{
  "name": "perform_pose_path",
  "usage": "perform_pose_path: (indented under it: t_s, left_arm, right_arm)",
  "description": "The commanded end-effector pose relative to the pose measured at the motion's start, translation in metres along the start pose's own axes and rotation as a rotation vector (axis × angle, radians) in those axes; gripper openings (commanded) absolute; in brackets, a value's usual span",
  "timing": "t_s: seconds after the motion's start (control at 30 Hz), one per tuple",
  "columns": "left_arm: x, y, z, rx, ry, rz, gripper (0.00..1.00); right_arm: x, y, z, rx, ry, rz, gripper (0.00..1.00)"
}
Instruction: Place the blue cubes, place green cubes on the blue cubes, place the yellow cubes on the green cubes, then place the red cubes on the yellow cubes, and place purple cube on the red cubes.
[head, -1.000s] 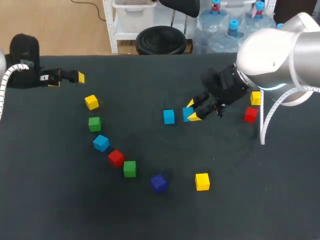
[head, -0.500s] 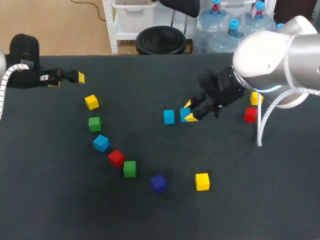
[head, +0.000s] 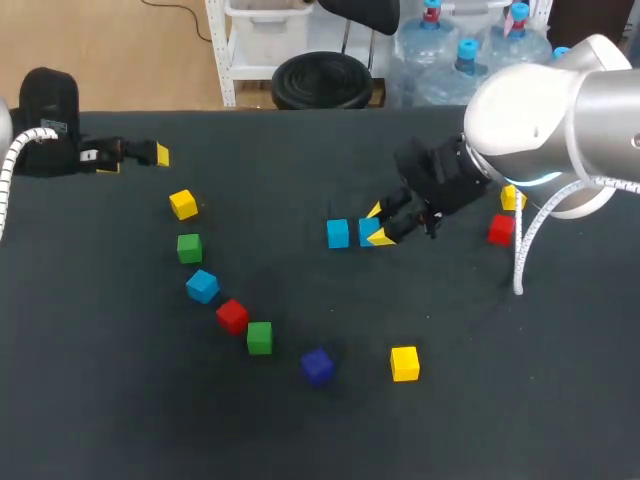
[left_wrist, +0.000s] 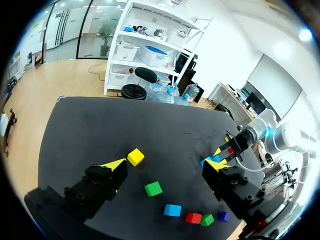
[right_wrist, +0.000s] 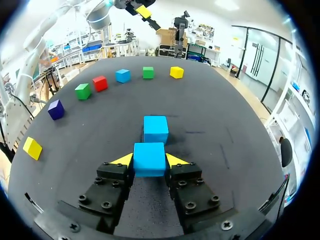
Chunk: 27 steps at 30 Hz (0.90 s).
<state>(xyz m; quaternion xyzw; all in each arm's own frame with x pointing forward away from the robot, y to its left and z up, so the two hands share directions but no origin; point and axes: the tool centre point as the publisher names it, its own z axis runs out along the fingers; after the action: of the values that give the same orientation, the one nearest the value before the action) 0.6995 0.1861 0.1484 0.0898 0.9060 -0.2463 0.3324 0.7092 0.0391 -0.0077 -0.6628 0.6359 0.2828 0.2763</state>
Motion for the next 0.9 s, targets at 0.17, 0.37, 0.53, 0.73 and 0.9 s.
perform_pose_path:
  t_s: [0.17,0.37,0.53,0.73,0.9]
  left_arm:
    - [-0.0010,-0.0012,-0.0001,-0.006,0.005,-0.002,1.00]
    - [-0.0010,-0.0012,-0.0001,-0.006,0.005,-0.002,1.00]
    - [-0.0010,-0.0012,-0.0001,-0.006,0.005,-0.002,1.00]
    - [-0.0010,-0.0012,-0.0001,-0.006,0.005,-0.002,1.00]
    - [-0.0010,-0.0012,-0.0001,-0.006,0.005,-0.002,1.00]
  right_arm:
    - [0.0025,0.0002,0.0017,0.001,-0.001,0.006,0.00]
    - [0.0018,-0.0011,0.0036,0.007,-0.007,0.015,0.00]
    - [0.0003,-0.0017,0.0054,0.009,-0.011,0.017,0.00]
    - [-0.0004,-0.0016,0.0057,0.009,-0.014,0.018,0.00]
    - [0.0011,-0.0014,0.0058,0.010,-0.013,0.019,0.00]
